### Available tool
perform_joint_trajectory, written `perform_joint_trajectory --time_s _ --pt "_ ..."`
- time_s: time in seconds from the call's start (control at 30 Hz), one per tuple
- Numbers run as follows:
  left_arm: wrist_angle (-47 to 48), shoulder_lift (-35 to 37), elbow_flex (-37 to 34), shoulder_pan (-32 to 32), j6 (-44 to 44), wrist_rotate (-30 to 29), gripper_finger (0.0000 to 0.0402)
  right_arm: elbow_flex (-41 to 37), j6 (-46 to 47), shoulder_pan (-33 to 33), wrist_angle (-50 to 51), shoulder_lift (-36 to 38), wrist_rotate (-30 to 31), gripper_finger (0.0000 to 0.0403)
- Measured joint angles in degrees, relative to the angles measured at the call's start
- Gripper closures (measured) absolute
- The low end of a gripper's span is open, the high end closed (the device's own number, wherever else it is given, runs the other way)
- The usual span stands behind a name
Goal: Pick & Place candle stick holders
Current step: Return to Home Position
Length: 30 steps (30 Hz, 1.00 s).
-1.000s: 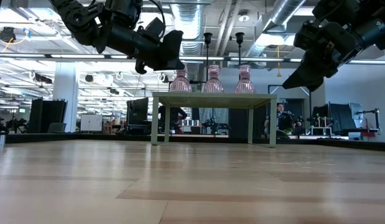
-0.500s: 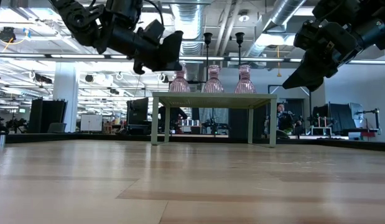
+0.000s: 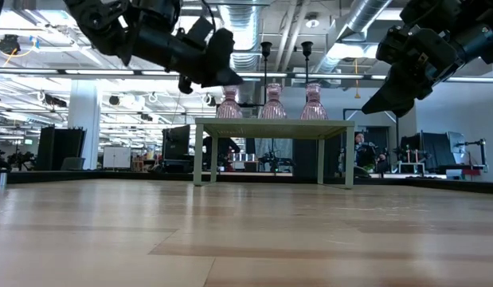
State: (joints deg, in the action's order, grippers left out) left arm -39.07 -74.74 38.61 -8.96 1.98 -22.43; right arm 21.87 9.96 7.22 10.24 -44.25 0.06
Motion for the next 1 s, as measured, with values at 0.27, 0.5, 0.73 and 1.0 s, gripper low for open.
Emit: perform_joint_trajectory --time_s 0.27,0.5,0.73,1.0 --pt "1.22 0.00 0.00 9.26 -7.64 -6.29 0.0396 0.00 0.00 -0.01 0.02 0.01 0.00 0.0403" --pt "3.60 1.50 0.02 16.60 -16.79 -7.53 0.0396 -0.01 0.00 -0.02 0.02 0.00 0.00 0.0403" --pt "14.13 11.66 0.04 18.73 -15.32 -7.45 0.0396 0.02 -1.35 -0.09 -0.30 0.06 -0.07 0.0403" --pt "28.80 23.98 -0.03 18.72 -11.71 -0.74 0.0395 0.02 -1.42 -0.09 -1.07 0.11 -0.09 0.0403"
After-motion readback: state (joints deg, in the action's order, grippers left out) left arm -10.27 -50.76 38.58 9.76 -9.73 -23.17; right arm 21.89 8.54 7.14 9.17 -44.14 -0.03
